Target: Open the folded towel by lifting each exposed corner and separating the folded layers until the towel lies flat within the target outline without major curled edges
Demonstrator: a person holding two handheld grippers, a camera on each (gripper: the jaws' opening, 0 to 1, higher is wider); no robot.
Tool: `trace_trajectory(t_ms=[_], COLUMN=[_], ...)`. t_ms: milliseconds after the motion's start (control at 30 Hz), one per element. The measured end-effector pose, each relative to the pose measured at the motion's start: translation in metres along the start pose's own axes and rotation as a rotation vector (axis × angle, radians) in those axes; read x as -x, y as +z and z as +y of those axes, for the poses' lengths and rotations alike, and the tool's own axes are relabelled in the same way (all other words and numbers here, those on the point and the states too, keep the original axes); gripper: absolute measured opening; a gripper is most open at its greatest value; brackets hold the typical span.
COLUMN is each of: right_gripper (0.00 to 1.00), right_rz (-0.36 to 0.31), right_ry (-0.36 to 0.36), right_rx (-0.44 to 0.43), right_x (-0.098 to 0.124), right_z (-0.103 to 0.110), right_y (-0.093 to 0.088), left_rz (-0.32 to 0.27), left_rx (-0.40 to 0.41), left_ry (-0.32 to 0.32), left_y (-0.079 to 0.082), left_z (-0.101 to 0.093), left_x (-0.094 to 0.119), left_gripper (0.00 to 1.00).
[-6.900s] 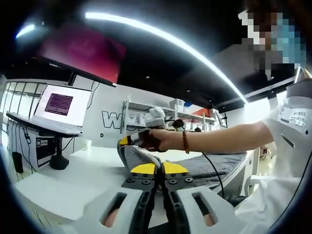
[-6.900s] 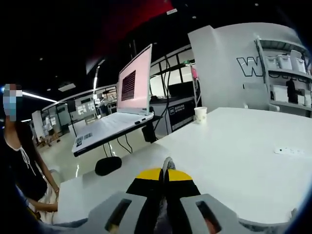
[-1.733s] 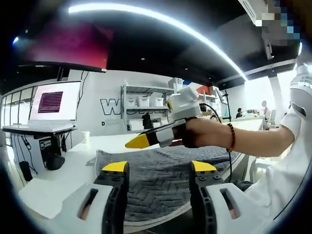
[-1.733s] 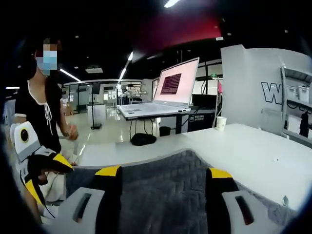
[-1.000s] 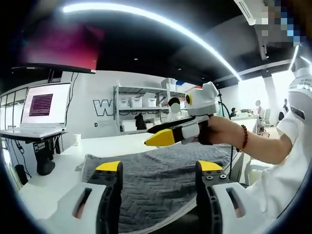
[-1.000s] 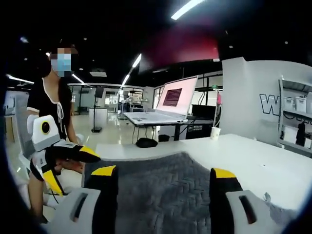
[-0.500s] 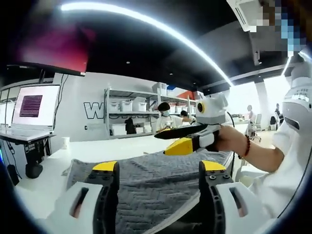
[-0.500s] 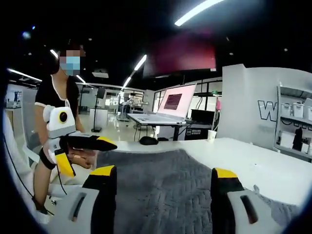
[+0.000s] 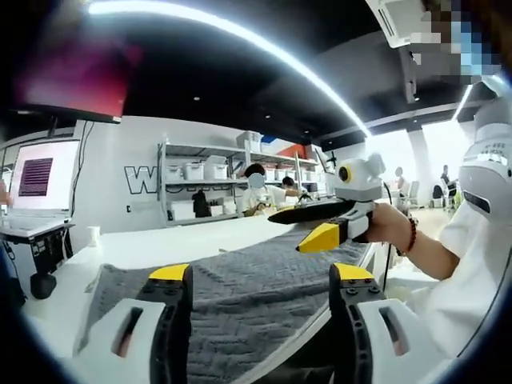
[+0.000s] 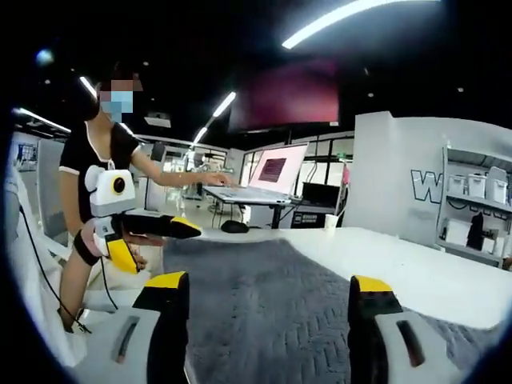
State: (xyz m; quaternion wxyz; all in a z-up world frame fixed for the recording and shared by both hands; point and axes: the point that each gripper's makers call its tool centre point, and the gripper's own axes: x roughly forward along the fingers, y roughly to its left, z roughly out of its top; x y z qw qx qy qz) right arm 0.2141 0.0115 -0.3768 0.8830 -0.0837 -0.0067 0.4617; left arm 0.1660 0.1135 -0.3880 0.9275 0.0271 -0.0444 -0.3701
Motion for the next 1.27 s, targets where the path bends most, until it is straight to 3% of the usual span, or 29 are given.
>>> trace_trajectory(t_ms=[200, 467, 767, 1267], right_gripper=[0.81, 0.82, 0.83, 0.83], right_rz=[0.0, 0.001, 0.03, 0.021], right_ry=[-0.03, -0.065, -0.133, -0.131], right_rx=[0.017, 0.041, 0.003, -0.005], right_x=[0.02, 0.042, 0.072, 0.077], right_z=[-0.007, -0.014, -0.035, -0.034], right_y=[-0.001, -0.007, -0.032, -0.036], left_rz=[0.01, -0.017, 0.009, 0.005], left_rx=[-0.001, 0.012, 0.003, 0.004], left_ry=[-0.007, -0.026, -0.032, -0.054], left_y=[0.0, 0.011, 0.006, 0.007], left_z=[-0.004, -0.011, -0.016, -0.022], left_x=[-0.002, -0.002, -0.007, -0.009], left_gripper=[0.68, 0.69, 0.7, 0.69])
